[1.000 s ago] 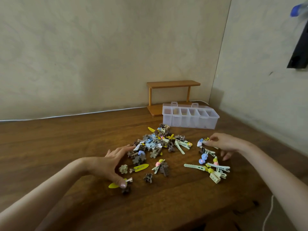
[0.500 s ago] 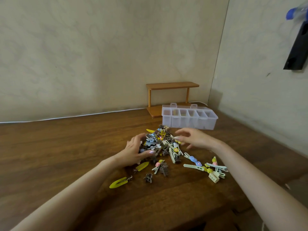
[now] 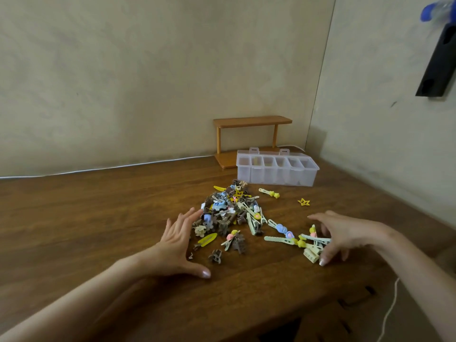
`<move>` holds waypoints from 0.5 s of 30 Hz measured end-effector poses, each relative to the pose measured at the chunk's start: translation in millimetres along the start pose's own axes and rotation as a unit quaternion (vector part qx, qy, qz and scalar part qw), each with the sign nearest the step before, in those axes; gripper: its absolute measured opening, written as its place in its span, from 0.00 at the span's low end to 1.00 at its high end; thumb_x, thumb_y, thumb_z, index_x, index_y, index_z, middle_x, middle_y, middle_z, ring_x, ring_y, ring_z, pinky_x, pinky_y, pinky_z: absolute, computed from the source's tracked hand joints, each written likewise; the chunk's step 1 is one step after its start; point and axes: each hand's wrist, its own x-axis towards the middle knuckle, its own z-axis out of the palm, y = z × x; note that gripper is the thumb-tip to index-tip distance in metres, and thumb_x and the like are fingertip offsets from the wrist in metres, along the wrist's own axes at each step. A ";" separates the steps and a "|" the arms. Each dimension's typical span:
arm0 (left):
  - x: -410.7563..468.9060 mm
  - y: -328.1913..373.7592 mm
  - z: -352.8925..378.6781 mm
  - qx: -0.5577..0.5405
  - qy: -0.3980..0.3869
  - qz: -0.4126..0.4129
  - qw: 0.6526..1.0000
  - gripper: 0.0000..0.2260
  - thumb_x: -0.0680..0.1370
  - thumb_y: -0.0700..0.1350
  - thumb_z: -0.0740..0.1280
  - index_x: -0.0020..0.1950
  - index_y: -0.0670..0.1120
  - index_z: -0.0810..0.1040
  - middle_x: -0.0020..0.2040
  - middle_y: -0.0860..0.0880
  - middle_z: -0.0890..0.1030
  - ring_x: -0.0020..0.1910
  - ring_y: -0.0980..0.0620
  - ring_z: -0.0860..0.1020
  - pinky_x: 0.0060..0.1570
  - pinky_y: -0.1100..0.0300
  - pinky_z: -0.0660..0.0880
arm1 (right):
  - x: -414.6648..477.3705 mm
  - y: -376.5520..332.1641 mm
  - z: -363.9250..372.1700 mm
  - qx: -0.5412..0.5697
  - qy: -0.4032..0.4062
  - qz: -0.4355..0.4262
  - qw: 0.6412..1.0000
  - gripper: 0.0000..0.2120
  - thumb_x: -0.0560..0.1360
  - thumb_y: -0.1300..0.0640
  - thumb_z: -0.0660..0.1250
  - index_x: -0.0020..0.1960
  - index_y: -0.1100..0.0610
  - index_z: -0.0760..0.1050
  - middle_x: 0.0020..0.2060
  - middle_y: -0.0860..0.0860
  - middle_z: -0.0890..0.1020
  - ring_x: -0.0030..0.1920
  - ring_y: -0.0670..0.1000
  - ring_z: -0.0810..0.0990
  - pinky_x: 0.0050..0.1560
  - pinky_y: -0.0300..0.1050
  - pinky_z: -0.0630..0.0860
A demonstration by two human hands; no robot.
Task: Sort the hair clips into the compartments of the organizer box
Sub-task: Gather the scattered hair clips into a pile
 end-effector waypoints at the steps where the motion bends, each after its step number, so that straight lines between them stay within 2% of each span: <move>1: 3.7 3.9 3.3 -0.003 0.022 -0.005 1.000 0.60 0.50 0.80 0.61 0.71 0.61 0.33 0.75 0.53 0.34 0.73 0.48 0.33 0.71 0.48 0.31 | 2.4 -6.3 3.2 0.006 0.009 -0.009 1.000 0.51 0.61 0.59 0.80 0.75 0.51 0.54 0.53 0.46 0.63 0.50 0.52 0.77 0.34 0.36 0.78; 5: 19.5 14.6 11.7 -0.016 0.085 -0.017 0.996 0.63 0.48 0.82 0.57 0.74 0.55 0.37 0.76 0.50 0.37 0.74 0.45 0.35 0.71 0.48 0.34 | 13.5 -35.2 16.3 0.030 0.043 -0.039 0.998 0.44 0.62 0.59 0.80 0.72 0.54 0.61 0.54 0.47 0.65 0.47 0.51 0.78 0.34 0.38 0.79; 9: 37.6 22.5 15.4 -0.055 0.122 -0.028 0.991 0.60 0.51 0.80 0.56 0.75 0.52 0.42 0.77 0.46 0.42 0.75 0.43 0.40 0.73 0.46 0.41 | 31.6 -59.6 28.5 0.102 0.084 -0.093 0.987 0.39 0.64 0.64 0.78 0.70 0.55 0.65 0.51 0.48 0.69 0.43 0.50 0.79 0.34 0.38 0.80; 11: 45.2 26.3 15.0 -0.084 0.151 -0.031 0.984 0.55 0.57 0.77 0.59 0.75 0.50 0.47 0.77 0.45 0.48 0.76 0.44 0.46 0.74 0.44 0.47 | 36.5 -65.4 28.7 0.154 0.062 -0.135 0.977 0.37 0.65 0.66 0.77 0.70 0.54 0.66 0.52 0.50 0.73 0.44 0.51 0.81 0.38 0.40 0.80; 13: 49.1 27.3 10.5 -0.142 0.161 -0.040 0.976 0.45 0.65 0.68 0.65 0.74 0.50 0.51 0.75 0.46 0.54 0.74 0.46 0.54 0.73 0.44 0.56 | 35.2 -63.4 21.1 0.204 0.036 -0.162 0.965 0.33 0.67 0.65 0.75 0.68 0.53 0.68 0.53 0.53 0.76 0.45 0.51 0.83 0.41 0.40 0.80; 15: 51.0 22.2 3.2 -0.208 0.164 -0.039 0.964 0.40 0.68 0.64 0.63 0.74 0.50 0.53 0.74 0.47 0.57 0.72 0.48 0.59 0.71 0.46 0.61 | 33.7 -54.1 9.9 0.225 0.088 -0.166 0.956 0.26 0.70 0.61 0.74 0.65 0.53 0.71 0.52 0.52 0.78 0.47 0.50 0.83 0.44 0.40 0.80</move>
